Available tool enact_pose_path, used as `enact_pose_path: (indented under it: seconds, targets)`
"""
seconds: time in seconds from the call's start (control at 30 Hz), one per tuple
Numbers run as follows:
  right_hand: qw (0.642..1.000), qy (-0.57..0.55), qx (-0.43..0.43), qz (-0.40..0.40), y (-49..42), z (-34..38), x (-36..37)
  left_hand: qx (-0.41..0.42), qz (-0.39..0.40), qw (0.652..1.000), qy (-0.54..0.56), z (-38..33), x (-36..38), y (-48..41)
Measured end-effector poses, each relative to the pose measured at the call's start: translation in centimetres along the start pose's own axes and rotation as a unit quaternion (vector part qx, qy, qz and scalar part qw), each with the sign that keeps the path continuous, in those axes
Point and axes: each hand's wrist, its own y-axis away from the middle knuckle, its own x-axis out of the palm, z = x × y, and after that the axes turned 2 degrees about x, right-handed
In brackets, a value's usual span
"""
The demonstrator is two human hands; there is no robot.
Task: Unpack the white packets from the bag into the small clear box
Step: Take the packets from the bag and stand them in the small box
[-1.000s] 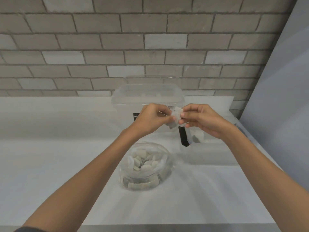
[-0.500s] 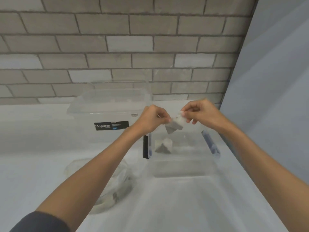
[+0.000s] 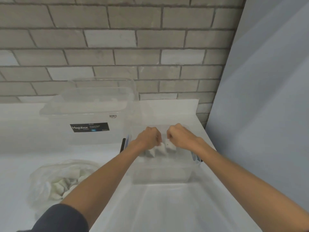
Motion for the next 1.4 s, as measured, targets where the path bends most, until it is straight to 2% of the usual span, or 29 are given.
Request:
enact_pose_path:
  seconds: [0.13,0.3,0.5,0.77,1.2,1.4]
  targets:
    - [0.998,0.048,0.000,0.037,-0.3,0.4,0.8,-0.014,0.018,1.000,-0.015,0.0,0.7,-0.4]
    - [0.996,0.067,0.000,0.053,-0.3,0.3,1.1,-0.001,-0.001,0.998,-0.061,-0.4,1.3,-0.8]
    - [0.997,0.033,0.001,0.068,-1.0,0.4,1.2,0.022,-0.005,0.989,-0.146,-0.6,1.7,-1.1]
    - [0.995,-0.023,0.001,0.092,-1.7,-0.2,1.1,0.027,0.008,0.990,-0.137,-0.1,1.3,-1.3]
    - [0.996,0.083,0.016,0.039,-1.3,1.3,1.1,0.055,-0.031,0.943,-0.326,-1.3,1.2,-0.6]
    - [0.989,0.146,0.026,0.029,-1.6,1.4,1.2,0.061,-0.043,0.927,-0.368,-1.3,1.0,-0.4]
